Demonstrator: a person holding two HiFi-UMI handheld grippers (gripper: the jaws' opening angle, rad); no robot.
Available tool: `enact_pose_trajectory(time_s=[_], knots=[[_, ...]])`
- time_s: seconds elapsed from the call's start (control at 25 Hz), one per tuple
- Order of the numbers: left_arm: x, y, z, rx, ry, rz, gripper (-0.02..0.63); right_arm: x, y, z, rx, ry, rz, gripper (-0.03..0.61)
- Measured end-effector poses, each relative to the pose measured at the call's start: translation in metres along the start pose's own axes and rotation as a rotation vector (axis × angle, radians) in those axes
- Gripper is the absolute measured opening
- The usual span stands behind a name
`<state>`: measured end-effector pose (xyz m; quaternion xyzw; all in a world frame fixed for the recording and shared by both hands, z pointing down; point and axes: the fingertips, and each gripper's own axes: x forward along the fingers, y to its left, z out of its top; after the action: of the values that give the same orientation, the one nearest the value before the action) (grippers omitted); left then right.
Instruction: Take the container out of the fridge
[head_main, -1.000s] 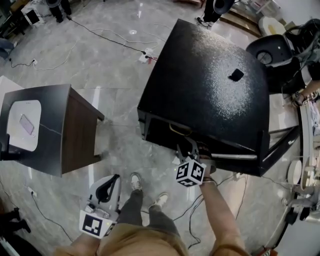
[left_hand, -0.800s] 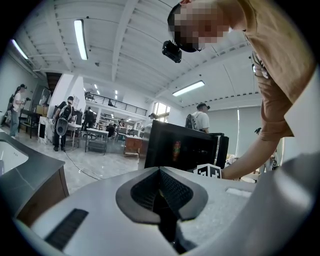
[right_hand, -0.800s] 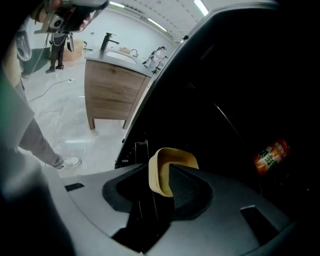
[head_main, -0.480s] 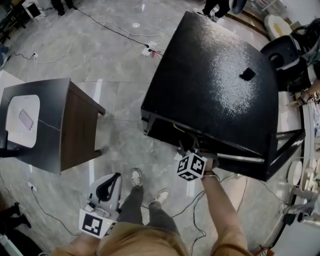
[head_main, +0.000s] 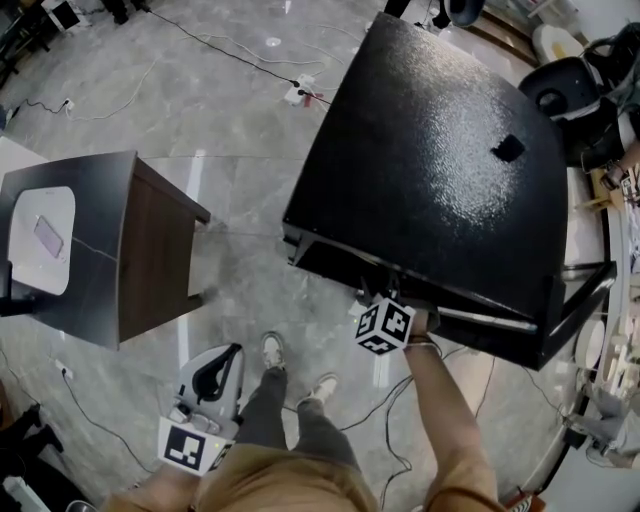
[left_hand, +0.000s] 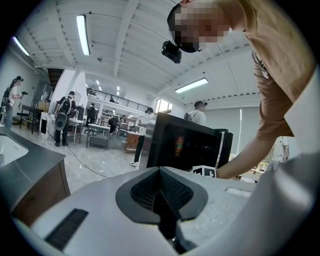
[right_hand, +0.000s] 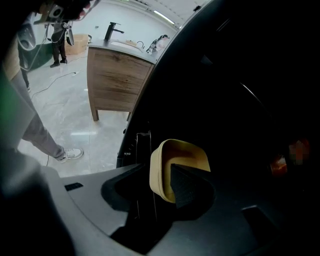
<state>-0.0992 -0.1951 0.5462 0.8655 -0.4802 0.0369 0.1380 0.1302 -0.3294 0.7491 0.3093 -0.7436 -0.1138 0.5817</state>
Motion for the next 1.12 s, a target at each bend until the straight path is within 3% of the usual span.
enact_pose_trajectory(time_s=[0.64, 0.92, 1.12], knots=[[0.008, 0.013, -0.01, -0.017, 0.023, 0.009, 0.002, 0.027, 0.007, -0.005, -0.001, 0.035, 0.05, 0.14], [0.009, 0.017, -0.016, -0.024, 0.031, 0.014, 0.002, 0.034, 0.004, -0.004, -0.005, 0.04, 0.058, 0.055], [0.012, 0.018, -0.018, -0.039, 0.05, 0.018, 0.002, 0.036, 0.002, -0.003, 0.006, 0.04, 0.066, 0.046]])
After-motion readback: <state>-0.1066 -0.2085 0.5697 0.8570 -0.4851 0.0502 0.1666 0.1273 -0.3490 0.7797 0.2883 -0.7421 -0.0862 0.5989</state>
